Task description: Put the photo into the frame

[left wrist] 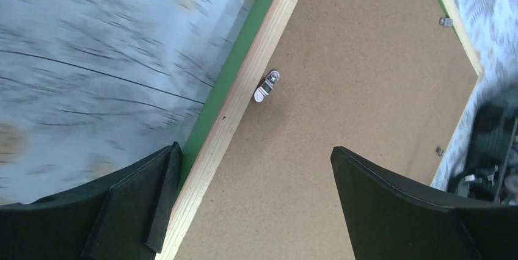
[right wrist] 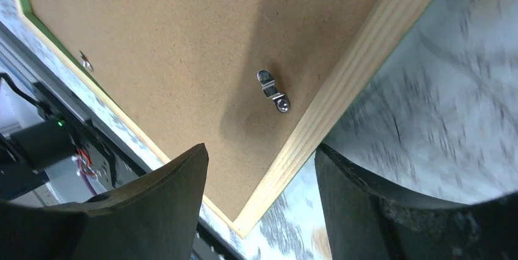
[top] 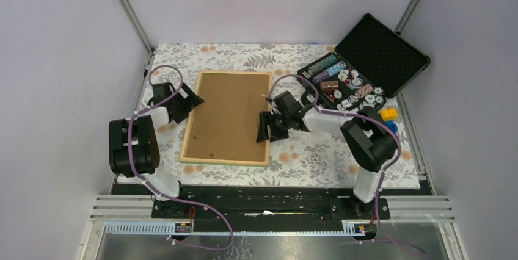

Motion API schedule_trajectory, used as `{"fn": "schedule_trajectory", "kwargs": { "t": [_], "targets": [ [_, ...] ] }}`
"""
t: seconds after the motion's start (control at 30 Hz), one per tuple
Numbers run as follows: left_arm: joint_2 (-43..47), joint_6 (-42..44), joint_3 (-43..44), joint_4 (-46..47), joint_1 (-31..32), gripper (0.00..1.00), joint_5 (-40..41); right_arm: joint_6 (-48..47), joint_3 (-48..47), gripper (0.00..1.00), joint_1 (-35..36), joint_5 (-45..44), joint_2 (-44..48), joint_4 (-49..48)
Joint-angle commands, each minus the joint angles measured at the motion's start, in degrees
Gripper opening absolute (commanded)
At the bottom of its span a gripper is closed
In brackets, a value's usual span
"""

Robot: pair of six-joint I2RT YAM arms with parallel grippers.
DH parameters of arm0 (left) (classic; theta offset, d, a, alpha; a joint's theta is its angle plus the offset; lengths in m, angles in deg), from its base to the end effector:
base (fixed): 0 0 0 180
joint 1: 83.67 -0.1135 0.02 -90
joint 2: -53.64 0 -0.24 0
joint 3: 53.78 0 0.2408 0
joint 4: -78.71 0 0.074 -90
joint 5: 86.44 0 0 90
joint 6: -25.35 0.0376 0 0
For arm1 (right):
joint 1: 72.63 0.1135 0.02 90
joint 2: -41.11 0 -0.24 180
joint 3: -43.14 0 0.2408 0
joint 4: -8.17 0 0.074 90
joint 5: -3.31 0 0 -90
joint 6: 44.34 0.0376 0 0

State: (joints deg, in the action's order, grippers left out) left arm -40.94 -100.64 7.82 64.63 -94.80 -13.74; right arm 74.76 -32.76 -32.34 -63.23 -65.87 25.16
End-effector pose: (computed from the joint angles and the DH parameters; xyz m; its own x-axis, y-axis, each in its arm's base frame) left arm 0.3122 0.0500 0.1412 -0.5897 -0.6878 -0.4233 -0.4104 0.7066 -0.5765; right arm 0.2716 0.2499 0.1380 -0.8830 -0.1637 -0.4398 -0.4196 0.6951 0.5838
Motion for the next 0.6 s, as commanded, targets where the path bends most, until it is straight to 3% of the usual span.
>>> {"fn": "schedule_trajectory", "kwargs": {
  "t": [0.0, 0.17, 0.33, 0.4, 0.47, 0.57],
  "targets": [
    [1.6, -6.1, -6.0, -6.3, 7.5, 0.99, -12.7, 1.0, 4.5, 0.72, -1.0, -0.3, 8.5, -3.2],
    [5.7, -0.5, -0.9, -13.8, 7.4, 0.99, -10.6, -2.1, 7.0, 0.77, -8.8, -2.2, 13.2, 3.1],
    [5.6, 5.5, 9.2, -22.5, 7.3, 0.99, -3.2, -3.8, 5.5, 0.75, -14.5, -1.8, 13.8, 5.3],
    [3.7, 5.1, 11.6, -22.7, 6.4, 0.99, -4.3, -4.3, 3.9, 0.73, -15.3, -2.4, 12.9, 5.4],
    [1.5, 3.3, 13.2, -21.8, 5.7, 0.99, -6.7, -5.0, 1.1, 0.68, -15.4, -4.4, 10.9, 6.3],
    [-2.5, 2.1, 17.2, -21.6, 5.4, 0.99, -6.3, -6.4, -4.0, 0.49, -15.5, -6.9, 6.6, 7.8]
  ]
}}
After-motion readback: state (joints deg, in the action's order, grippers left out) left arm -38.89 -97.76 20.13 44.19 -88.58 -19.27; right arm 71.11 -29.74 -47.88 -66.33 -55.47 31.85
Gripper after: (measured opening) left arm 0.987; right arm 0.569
